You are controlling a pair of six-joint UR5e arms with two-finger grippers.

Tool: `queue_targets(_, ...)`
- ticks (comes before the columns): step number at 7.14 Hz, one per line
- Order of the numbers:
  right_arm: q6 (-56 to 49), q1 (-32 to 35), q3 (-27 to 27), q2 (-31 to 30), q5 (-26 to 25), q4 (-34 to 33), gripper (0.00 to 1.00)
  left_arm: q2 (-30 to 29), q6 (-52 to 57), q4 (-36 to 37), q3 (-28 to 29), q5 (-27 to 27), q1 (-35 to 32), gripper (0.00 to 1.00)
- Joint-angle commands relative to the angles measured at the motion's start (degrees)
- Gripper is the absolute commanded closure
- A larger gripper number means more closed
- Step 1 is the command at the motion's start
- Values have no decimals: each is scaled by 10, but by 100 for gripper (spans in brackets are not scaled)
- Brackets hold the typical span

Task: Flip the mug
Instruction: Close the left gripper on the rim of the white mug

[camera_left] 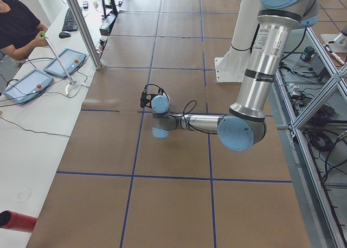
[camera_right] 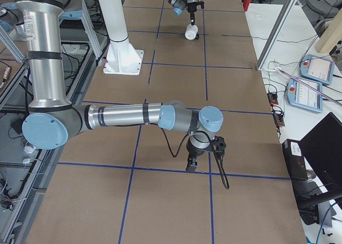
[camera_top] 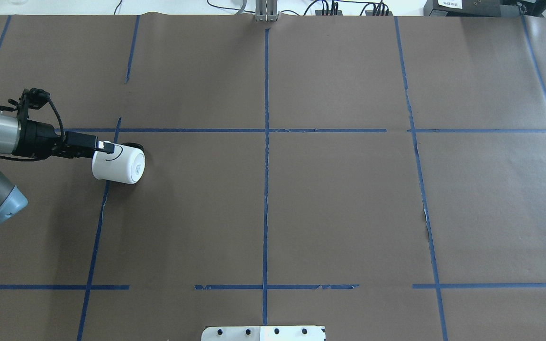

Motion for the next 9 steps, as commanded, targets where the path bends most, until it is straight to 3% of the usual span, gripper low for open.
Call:
queue_targets(1,0,0,0,0,0,0,0,-6,-1,3,1,0,0,10)
queue_targets(3,0,0,0,0,0,0,0,-8,-2,3,2,0,1,23)
queue_targets(8,0,0,0,0,0,0,0,-8,-4,2,1,-1,6,26)
queue_targets(9,0,0,0,0,0,0,0,-8,-4,2,0,-8,6,34)
